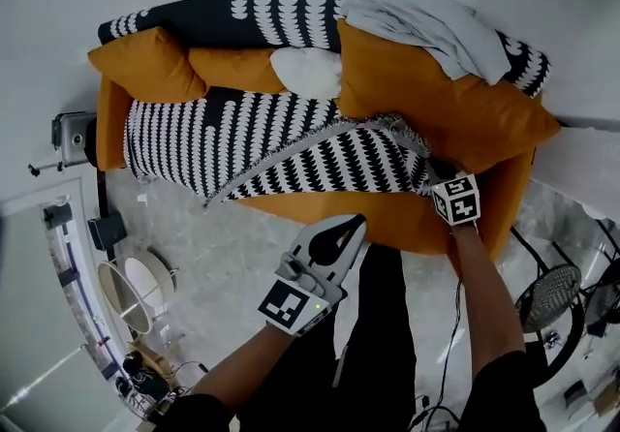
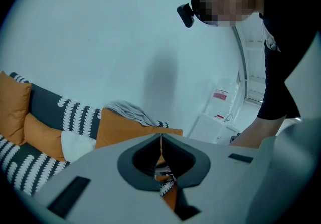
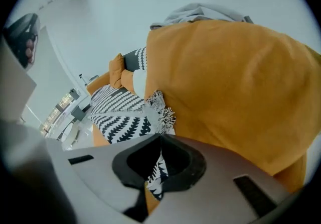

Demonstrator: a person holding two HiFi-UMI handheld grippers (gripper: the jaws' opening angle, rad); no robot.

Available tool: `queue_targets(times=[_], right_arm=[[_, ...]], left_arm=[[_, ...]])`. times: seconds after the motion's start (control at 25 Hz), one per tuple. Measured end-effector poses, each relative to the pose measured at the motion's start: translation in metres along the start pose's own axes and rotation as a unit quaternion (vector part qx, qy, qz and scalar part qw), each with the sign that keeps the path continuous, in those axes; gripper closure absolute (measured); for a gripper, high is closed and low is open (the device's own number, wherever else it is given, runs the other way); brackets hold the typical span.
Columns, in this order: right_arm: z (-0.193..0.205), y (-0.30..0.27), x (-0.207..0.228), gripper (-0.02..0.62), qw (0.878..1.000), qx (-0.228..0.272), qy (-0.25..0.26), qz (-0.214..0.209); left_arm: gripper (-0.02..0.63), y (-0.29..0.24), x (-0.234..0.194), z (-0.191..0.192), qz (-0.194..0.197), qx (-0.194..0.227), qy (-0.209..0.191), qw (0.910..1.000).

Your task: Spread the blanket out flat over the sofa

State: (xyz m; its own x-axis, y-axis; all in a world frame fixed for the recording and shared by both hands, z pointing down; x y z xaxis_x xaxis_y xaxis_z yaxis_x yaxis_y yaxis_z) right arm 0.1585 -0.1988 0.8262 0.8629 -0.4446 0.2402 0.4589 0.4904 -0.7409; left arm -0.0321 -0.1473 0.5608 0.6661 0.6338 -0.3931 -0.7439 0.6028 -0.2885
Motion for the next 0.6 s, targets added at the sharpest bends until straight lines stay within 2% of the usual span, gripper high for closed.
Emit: queue_targets(times=[0.32, 0.6], right_arm=[[0.039, 0.081, -0.027, 0.555, 1.0, -0.01, -0.017, 0.014], [0.083, 0.157, -0.046, 0.555, 0.994, 0.002, -0.068, 0.083]], left_arm=[[0.589, 0.004, 0.033, 0.0, 0.062, -0.013, -0.012, 0.9979], [0.589, 0.033, 0.063, -0.013, 0.108, -0.011, -0.035, 0.9935]])
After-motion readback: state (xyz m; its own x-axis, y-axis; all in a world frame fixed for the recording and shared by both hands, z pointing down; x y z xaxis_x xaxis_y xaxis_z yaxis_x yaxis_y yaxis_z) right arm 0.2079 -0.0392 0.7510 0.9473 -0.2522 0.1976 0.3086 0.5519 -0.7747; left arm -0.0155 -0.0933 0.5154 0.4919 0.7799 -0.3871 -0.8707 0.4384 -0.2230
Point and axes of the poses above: the fingertips, and each gripper's own axes: y backward along the fingers, x to its right, z out of its underside, the point moved 4 cm from there along y, backward along the fingers, and after that the axes turned 5 degrees about x, right-handed, at the moved point
